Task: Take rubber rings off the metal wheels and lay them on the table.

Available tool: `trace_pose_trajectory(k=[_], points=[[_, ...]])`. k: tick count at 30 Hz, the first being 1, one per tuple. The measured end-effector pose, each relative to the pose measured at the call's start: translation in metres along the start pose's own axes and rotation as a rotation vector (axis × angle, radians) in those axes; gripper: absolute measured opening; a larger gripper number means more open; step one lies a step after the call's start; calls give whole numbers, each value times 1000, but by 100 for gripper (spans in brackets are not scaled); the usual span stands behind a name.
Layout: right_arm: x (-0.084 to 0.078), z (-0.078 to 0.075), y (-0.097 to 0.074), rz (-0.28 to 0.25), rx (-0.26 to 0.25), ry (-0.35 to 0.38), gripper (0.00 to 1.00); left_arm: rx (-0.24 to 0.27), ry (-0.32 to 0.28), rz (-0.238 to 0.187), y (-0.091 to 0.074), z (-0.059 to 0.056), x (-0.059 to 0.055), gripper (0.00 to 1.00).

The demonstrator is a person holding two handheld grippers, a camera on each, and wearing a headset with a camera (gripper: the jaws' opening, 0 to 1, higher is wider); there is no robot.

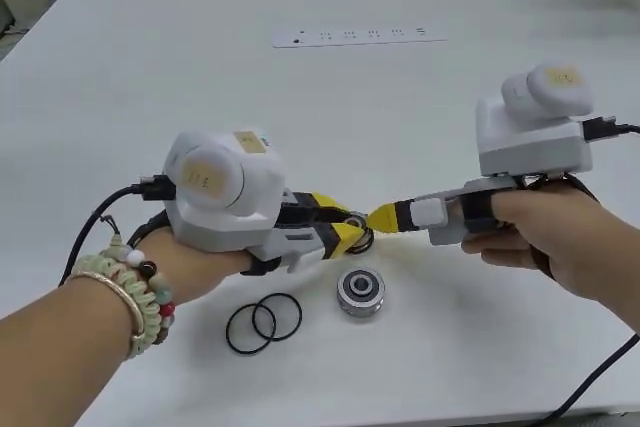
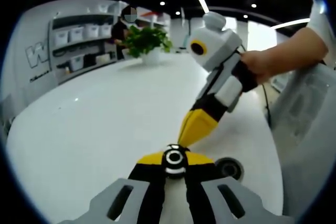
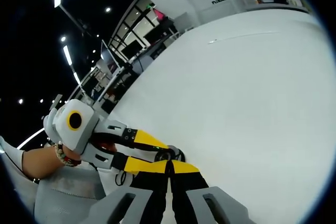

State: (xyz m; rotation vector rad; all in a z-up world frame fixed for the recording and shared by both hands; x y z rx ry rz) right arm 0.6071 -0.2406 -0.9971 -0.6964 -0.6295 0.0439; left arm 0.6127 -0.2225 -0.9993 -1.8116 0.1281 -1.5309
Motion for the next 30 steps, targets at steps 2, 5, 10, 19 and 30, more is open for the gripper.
trace_pose_trajectory(k=[2,5,10,19,30], points=[[0,1,0,0,2,0,0,-2,-1,-1,0,0,0,14],[1,2,0,0,4,-3,0,-4,-1,-3,0,0,0,14],[2,4,0,-6,20,4,0,-4,-1,-4,0,0,0,14],[3,10,0,-6,48,-6,0,-4,-5,-7,0,0,0,14],[8,9,-1,-32,30,-17,0,2,-15,-6,0,-1,1,14]])
Point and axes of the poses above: the centre of the closed fingertips' face, and the gripper's own axes: y roughly forward along the fingers, z roughly to its left, x roughly out of its top, the point moved 1 cm from there along -y, roughly backward along the fingers, and after that the axes turned 8 degrees about z, right-handed, at the moved point
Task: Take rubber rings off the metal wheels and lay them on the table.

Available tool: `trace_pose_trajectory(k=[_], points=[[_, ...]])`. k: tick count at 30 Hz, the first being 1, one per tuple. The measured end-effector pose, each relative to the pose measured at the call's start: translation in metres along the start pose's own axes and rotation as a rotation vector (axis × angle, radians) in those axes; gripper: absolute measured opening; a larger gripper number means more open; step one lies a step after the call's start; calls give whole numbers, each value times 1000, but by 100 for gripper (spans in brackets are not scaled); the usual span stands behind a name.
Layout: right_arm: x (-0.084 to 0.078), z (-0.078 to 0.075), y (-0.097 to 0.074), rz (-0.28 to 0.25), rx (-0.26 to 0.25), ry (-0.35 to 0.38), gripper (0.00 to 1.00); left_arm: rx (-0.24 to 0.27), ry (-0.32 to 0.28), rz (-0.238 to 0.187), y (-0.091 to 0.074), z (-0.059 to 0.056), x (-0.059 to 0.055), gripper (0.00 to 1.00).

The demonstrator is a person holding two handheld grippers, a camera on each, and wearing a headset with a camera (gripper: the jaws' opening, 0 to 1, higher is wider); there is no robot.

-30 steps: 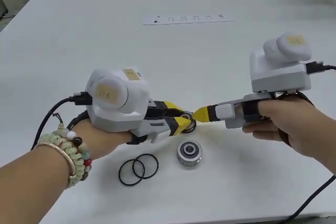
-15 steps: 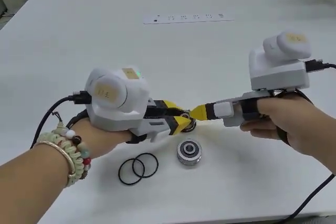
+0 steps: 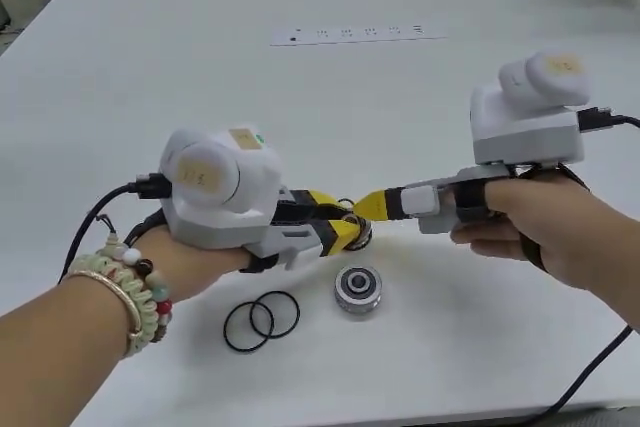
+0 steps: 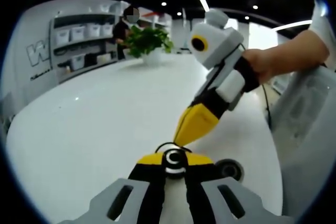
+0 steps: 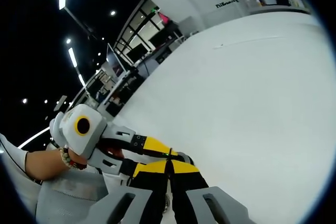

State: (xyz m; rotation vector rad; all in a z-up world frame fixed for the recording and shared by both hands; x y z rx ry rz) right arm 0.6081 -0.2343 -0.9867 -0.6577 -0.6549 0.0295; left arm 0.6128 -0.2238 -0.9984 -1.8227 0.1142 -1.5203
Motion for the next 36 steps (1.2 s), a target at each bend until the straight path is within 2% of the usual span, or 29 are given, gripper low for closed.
trace_pose_trajectory(k=[2,3,6,9,12,15,18,19,22,24,30,36], points=[[-1,-4,0,4,-17,8,0,-2,-5,2,0,0,0,14],[-1,-5,0,6,-23,9,0,-9,-24,18,0,0,1,14],[-2,-7,-1,6,-31,16,0,-6,15,53,0,-2,2,14],[-2,-9,0,11,-38,13,0,-26,55,51,-4,-7,6,15],[-2,-9,-1,10,-42,9,0,-28,72,42,-8,-5,12,18],[1,-8,-4,-4,-42,10,0,-35,50,-13,-19,-3,31,21],[4,-8,-6,-16,-40,14,0,-43,61,-33,-32,-3,42,29],[6,-8,-6,-20,-40,14,0,-37,83,-35,-38,-3,46,32],[9,-5,-8,-35,-32,16,0,-49,106,-26,-51,-5,52,37],[13,-2,-10,-47,-25,15,0,-58,125,-42,-62,-8,60,41],[21,4,-15,-75,-13,2,0,-45,178,-48,-88,-13,71,53],[28,13,-17,-95,4,-13,0,-9,216,-69,-119,-13,80,58]])
Point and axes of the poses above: the centre of the closed fingertips' face, and the gripper's own axes: y roughly forward along the fingers, z roughly to its left, x roughly out of its top, the point moved 1 cm from there along -y, roughly backward along the fingers, and after that the axes turned 8 degrees about z, right-handed, at the moved point
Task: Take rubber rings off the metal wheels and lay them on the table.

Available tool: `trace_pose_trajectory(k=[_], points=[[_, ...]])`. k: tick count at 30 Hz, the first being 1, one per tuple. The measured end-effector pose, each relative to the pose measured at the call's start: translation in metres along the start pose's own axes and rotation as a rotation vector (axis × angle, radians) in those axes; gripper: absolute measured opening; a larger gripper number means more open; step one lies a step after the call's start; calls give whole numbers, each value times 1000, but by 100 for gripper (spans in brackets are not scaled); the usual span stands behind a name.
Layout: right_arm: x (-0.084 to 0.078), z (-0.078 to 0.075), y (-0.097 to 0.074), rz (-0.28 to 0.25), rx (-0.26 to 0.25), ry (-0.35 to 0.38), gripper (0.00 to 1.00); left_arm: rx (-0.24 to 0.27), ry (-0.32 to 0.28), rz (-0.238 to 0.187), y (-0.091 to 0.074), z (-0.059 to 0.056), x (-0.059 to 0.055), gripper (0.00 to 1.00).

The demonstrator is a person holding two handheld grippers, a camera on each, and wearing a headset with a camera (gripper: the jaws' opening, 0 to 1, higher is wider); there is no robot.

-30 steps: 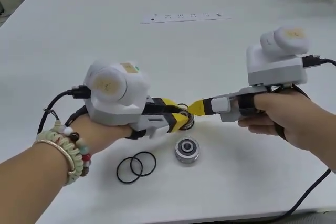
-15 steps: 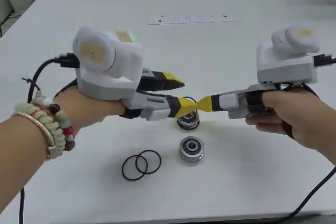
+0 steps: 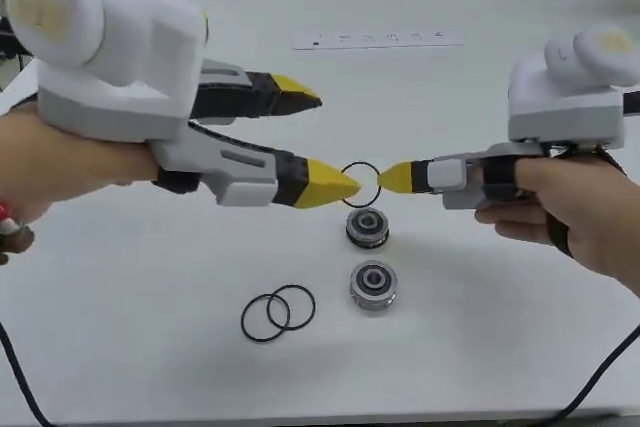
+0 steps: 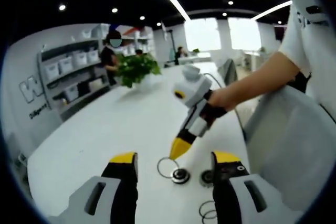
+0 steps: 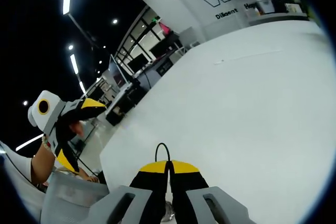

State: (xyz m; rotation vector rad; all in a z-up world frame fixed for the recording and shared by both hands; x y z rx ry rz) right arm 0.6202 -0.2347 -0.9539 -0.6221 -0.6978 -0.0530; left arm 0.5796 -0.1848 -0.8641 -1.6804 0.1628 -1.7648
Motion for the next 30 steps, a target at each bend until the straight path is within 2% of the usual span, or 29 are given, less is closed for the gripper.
trace_pose_trajectory(k=[5,9,12,17,24,25,27,30], points=[[3,8,0,-5,16,-17,0,47,17,-11,-29,1,3,62],[6,16,0,-10,37,-32,0,85,4,-10,-49,2,-1,65],[7,23,0,-9,61,-42,0,99,-20,-33,-67,-3,0,69],[9,32,1,-10,89,-55,0,129,-12,-56,-89,-10,-3,71],[7,45,4,3,117,-77,0,178,-36,-27,-110,-19,-27,73],[6,47,5,5,123,-80,0,185,-43,-23,-111,-22,-32,73],[6,51,6,7,129,-86,0,201,-60,18,-113,-25,-46,72],[6,56,6,8,144,-91,0,207,-103,27,-115,-31,-60,73]])
Point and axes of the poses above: the centre of the closed fingertips' face, and the gripper's own axes: y roughly forward along the fingers, z roughly to its left, x roughly out of its top, the point moved 1 cm from there along -y, roughly backward along the fingers, and after that the axes turned 8 degrees about z, right-handed, at the moved point
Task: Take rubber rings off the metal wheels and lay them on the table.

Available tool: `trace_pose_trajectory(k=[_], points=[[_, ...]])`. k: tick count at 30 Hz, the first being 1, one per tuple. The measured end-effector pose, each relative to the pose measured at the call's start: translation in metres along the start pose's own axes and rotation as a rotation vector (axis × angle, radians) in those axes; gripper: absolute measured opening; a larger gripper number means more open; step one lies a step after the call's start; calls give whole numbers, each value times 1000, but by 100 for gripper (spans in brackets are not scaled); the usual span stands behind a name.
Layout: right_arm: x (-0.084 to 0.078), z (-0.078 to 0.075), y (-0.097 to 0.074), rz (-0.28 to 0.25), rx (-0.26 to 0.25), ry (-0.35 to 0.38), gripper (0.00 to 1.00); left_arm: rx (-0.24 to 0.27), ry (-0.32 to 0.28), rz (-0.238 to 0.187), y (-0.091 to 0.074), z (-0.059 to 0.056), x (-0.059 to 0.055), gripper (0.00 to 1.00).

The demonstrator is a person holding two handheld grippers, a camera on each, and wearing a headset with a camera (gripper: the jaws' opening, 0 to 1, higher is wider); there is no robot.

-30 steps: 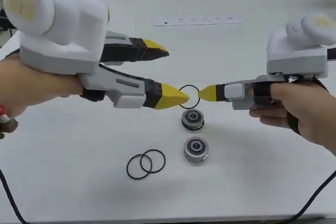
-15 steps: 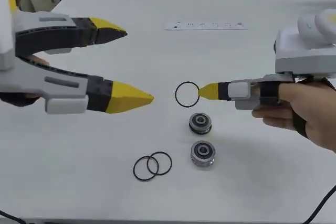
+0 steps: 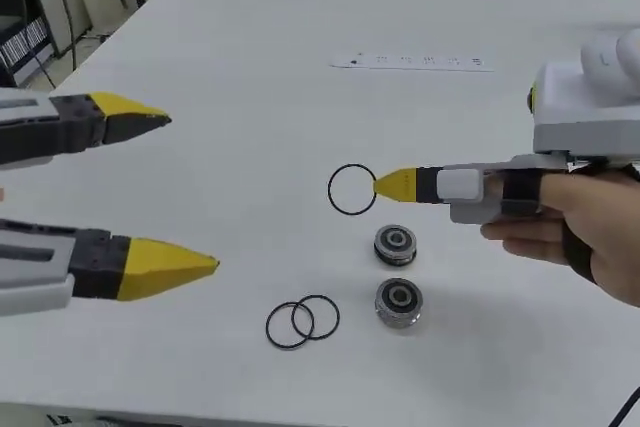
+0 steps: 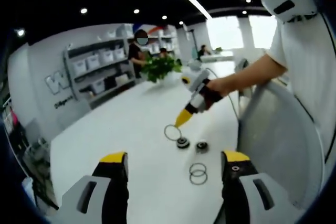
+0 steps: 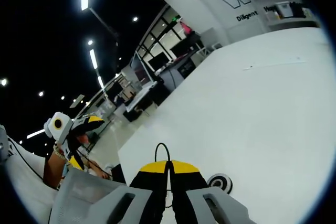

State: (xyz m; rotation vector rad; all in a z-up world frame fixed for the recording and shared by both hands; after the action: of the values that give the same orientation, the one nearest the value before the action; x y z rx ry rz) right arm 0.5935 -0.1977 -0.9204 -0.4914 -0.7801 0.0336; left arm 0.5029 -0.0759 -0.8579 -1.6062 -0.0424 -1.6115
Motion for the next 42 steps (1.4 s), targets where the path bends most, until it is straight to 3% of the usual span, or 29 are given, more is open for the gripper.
trace_pose_trajectory(k=[3,5,11,19,31,42], points=[[0,5,2,3,11,-5,0,-5,-20,19,0,-8,-11,73],[-1,8,4,7,19,-9,0,4,-13,67,1,-11,-24,74],[-5,18,10,30,42,-21,0,-13,-77,60,6,-19,-35,75],[-17,27,21,80,61,-37,0,-42,-127,90,15,-31,-55,77],[-39,29,34,168,64,-47,0,-67,-154,120,21,-42,-66,78],[-73,23,50,285,40,-50,0,-65,-158,113,22,-43,-64,77]])
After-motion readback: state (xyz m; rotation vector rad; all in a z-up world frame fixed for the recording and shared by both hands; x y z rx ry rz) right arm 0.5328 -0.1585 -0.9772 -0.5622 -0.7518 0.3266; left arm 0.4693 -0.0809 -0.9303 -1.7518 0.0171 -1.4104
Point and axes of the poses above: the centre of the closed fingertips' face, and the gripper's own axes: y roughly forward along the fingers, z roughly to its left, x roughly out of its top, the point moved 1 cm from there along -y, roughly backward along the fingers, and after that the axes turned 8 degrees about z, right-handed, at the moved point
